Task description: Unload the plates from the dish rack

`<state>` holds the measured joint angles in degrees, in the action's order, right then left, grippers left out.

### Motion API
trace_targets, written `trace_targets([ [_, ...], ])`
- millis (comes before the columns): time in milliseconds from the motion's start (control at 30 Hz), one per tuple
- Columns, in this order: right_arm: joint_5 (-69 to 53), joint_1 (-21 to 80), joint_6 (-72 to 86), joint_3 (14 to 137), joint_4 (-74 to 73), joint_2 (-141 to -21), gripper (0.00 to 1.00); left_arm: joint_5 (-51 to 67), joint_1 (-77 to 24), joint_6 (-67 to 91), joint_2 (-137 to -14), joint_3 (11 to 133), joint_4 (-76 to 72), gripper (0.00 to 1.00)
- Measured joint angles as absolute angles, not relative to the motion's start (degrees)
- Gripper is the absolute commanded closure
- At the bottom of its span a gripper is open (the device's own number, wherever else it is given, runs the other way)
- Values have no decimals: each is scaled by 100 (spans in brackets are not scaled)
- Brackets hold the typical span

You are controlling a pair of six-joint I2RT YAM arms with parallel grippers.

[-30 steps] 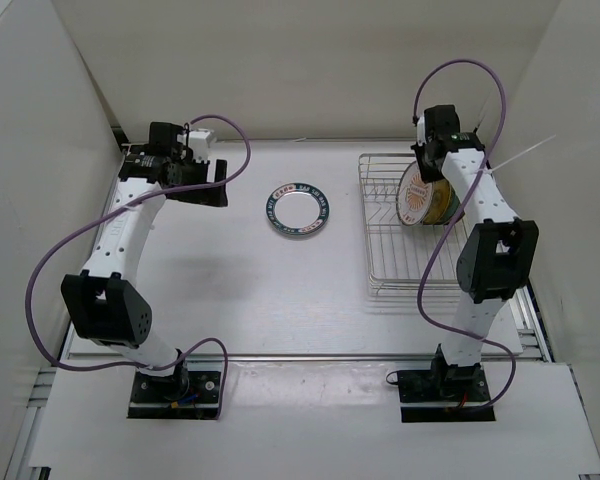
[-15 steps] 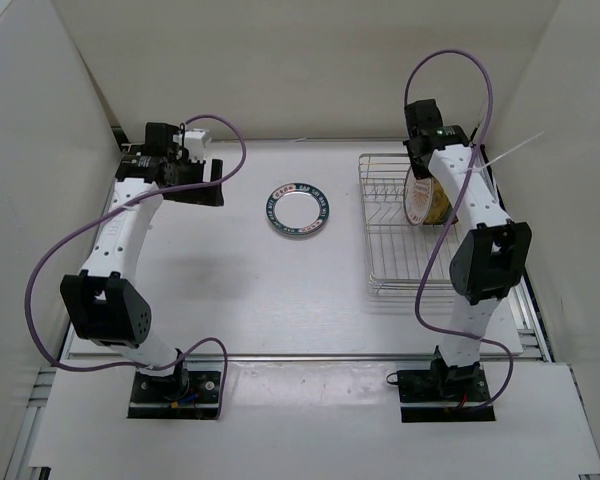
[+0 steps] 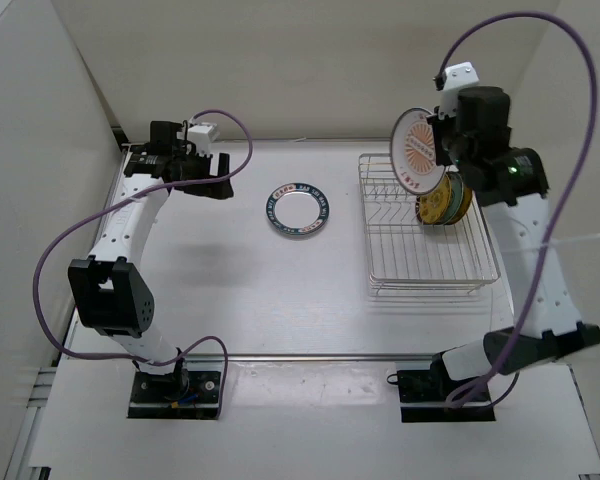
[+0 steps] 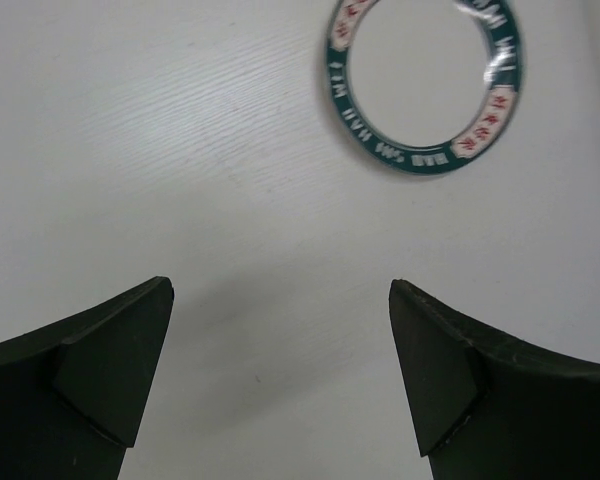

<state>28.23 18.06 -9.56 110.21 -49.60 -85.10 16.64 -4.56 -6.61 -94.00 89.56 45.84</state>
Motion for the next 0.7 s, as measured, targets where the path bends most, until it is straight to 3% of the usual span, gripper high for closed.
trace_targets([
  [133, 150, 1568, -1188, 10787, -5168, -7736, 100, 2410, -794, -851, -9432, 9170, 4543, 0],
  [300, -2582, 1542, -1848, 10210, -5760, -7644, 100, 3166, -2073, -1205, -9419, 9437, 4471, 0],
  [500, -3468, 1428, -2156, 9769, -5948, -8009, 100, 3669, -3236, -1374, -9421, 9902, 4587, 3],
  [700, -3660, 1306, -2235, 9760, -5953, -7894, 100, 3728, -3413, -1413, -9435, 10005, 4628, 3],
])
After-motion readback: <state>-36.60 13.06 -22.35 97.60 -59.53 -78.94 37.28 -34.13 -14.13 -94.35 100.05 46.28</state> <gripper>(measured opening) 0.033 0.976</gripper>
